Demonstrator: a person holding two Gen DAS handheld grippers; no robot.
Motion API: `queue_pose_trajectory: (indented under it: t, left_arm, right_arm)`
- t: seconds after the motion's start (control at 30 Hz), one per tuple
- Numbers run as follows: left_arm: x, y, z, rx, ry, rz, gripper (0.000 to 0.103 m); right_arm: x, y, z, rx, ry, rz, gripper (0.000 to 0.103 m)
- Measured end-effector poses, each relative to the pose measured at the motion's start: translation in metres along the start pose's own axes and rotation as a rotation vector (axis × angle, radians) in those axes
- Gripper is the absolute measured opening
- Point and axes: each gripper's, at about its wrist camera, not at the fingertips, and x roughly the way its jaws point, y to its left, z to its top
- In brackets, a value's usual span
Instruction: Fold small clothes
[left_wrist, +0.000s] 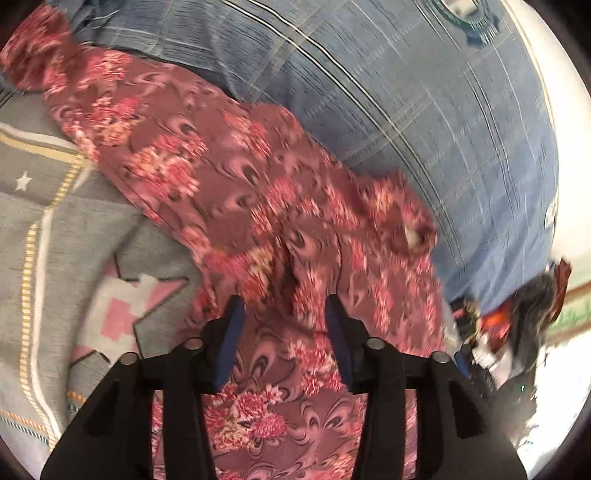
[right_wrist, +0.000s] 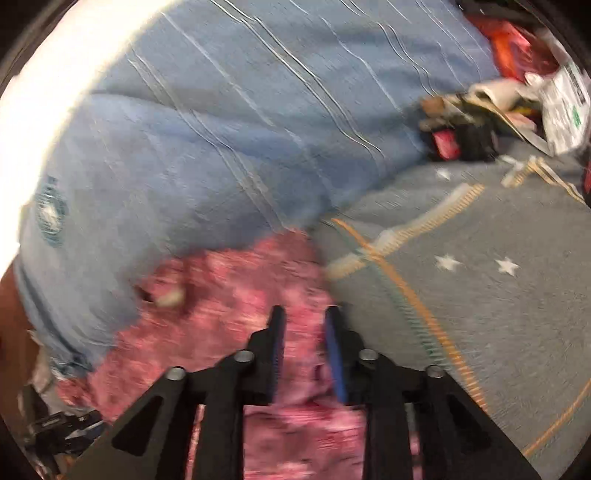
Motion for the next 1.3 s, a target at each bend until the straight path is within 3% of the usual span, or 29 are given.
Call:
queue_pose_trajectory:
  t: [0.13, 0.2, 0.27, 0.4, 0.53, 0.6, 0.67, 0.83, 0.97, 1.13, 1.23, 1.27, 1.3]
  left_arm:
    - [0.025, -0.006, -0.005, 0.036, 0.049, 0.057, 0.045]
    - [0.025, -0.018, -0.010, 0.107, 0.013, 0.105, 0.045]
    - [0.023, -0.020, -0.012, 0.126, 0.030, 0.110, 0.045]
    - [-0.010, 0.011, 0.006, 0.053, -0.016, 0.053, 0.045]
    - [-0.050, 0.061, 0.042, -0.023, -0.108, 0.131, 0.050]
    - [-0.066, 0.092, 0.064, -0.094, -0.135, 0.153, 0.052]
    - [-0.078, 0.124, 0.086, -0.165, -0.149, 0.173, 0.052]
    - [-0.095, 0.187, 0.132, -0.328, -0.189, 0.230, 0.052]
    - [-0.085, 0.197, 0.150, -0.365, -0.198, 0.223, 0.052]
    - [-0.064, 0.196, 0.167, -0.400, -0.196, 0.156, 0.053]
    - [-0.050, 0.195, 0.178, -0.410, -0.184, 0.201, 0.054]
    - [-0.046, 0.197, 0.179, -0.419, -0.175, 0.214, 0.052]
    - [-0.045, 0.200, 0.179, -0.427, -0.173, 0.216, 0.038]
  right_arm:
    - [0.019, 0.068, -0.018, -0.129, 0.076, 0.112, 0.032]
    - [0.032, 0.101, -0.039, -0.186, 0.122, 0.151, 0.032]
    - [0.047, 0.128, -0.054, -0.220, 0.159, 0.186, 0.031]
    - [0.075, 0.168, -0.088, -0.244, 0.260, 0.251, 0.031]
    - [0.104, 0.196, -0.123, -0.299, 0.358, 0.278, 0.031]
    - [0.100, 0.204, -0.142, -0.397, 0.271, 0.240, 0.033]
    - [0.098, 0.210, -0.145, -0.430, 0.270, 0.226, 0.042]
    - [0.099, 0.209, -0.149, -0.426, 0.267, 0.252, 0.045]
    - [0.096, 0.198, -0.141, -0.376, 0.273, 0.297, 0.045]
    - [0.097, 0.195, -0.140, -0.361, 0.275, 0.312, 0.045]
    - [0.096, 0.191, -0.139, -0.348, 0.276, 0.324, 0.045]
    - [0.097, 0.190, -0.138, -0.344, 0.276, 0.328, 0.045]
    - [0.096, 0.189, -0.136, -0.339, 0.276, 0.331, 0.045]
